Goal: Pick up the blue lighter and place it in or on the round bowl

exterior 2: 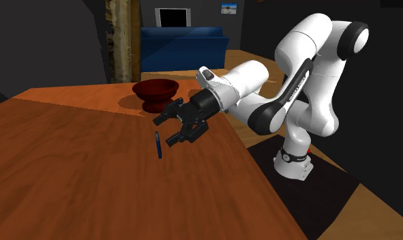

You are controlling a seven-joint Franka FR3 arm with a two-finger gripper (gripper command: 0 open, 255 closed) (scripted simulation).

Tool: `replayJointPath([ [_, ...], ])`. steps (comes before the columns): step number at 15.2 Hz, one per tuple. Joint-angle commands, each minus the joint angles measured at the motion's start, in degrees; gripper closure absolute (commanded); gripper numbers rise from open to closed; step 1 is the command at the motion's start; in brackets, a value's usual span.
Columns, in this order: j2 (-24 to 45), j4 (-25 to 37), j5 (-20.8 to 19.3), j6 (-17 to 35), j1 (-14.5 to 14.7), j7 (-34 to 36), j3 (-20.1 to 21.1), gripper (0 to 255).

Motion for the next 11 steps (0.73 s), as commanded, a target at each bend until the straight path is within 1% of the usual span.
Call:
replayJointPath([
  [1,1.92,1.63,1.27,0.46,-0.57,-1.06,0.98,0],
  [4,4.40,3.76,2.17,0.81,-0.64,-1.99,1.29,0],
  [11,4.39,3.75,2.14,0.81,-0.57,-1.97,1.20,0],
])
